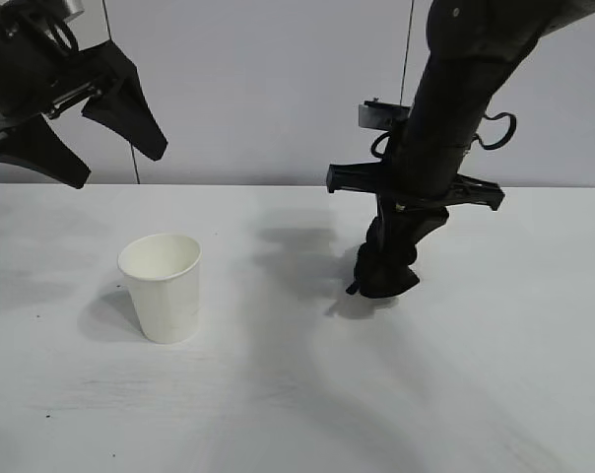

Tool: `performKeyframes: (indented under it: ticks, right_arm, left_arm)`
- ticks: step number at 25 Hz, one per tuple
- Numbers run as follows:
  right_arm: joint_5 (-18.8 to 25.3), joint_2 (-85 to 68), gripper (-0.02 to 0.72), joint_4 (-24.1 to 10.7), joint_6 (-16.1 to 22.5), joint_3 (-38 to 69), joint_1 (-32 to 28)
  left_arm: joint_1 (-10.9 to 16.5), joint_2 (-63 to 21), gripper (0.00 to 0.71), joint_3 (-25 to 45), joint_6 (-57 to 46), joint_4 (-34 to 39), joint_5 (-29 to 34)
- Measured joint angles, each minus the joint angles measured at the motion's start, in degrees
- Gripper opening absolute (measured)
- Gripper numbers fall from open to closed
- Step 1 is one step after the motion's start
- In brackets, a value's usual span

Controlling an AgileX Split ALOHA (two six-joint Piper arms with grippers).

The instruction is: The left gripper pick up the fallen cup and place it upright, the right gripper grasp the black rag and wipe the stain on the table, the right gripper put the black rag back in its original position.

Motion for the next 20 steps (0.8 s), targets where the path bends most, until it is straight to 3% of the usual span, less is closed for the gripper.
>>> performKeyframes:
  ticks: [6, 7, 10, 12, 15, 20]
  right_arm:
    - [-3.90, -8.48, 0.114, 0.00, 1.18, 10.92, 0.00]
    - [-3.90, -9.26, 0.158, 0.00, 1.46, 11.82, 0.00]
    - [-3.55, -10.36, 0.475, 0.00, 1.70, 12.74, 0.00]
    - [-3.30, -10.54, 0.613, -0.22, 1.75, 12.74, 0.00]
    - [-2.54, -10.89, 0.661, -0.41, 3.02, 12.85, 0.00]
    - [-2.37, -14.77, 0.670, 1.35, 4.10, 13.04, -2.15]
  left_arm:
    - [0.00, 0.00, 0.694, 0.00, 0.00, 0.00, 1.80]
    - [0.00, 0.00, 0.694, 0.00, 0.00, 0.00, 2.19]
    - [0.00, 0.00, 0.694, 0.00, 0.00, -0.39, 3.81]
    - [0.00, 0.00, 0.694, 0.00, 0.00, -1.54, 4.32]
    - [0.00, 0.00, 0.694, 0.00, 0.00, -3.02, 4.57]
    - [0.00, 0.00, 0.694, 0.00, 0.00, -3.51, 4.62]
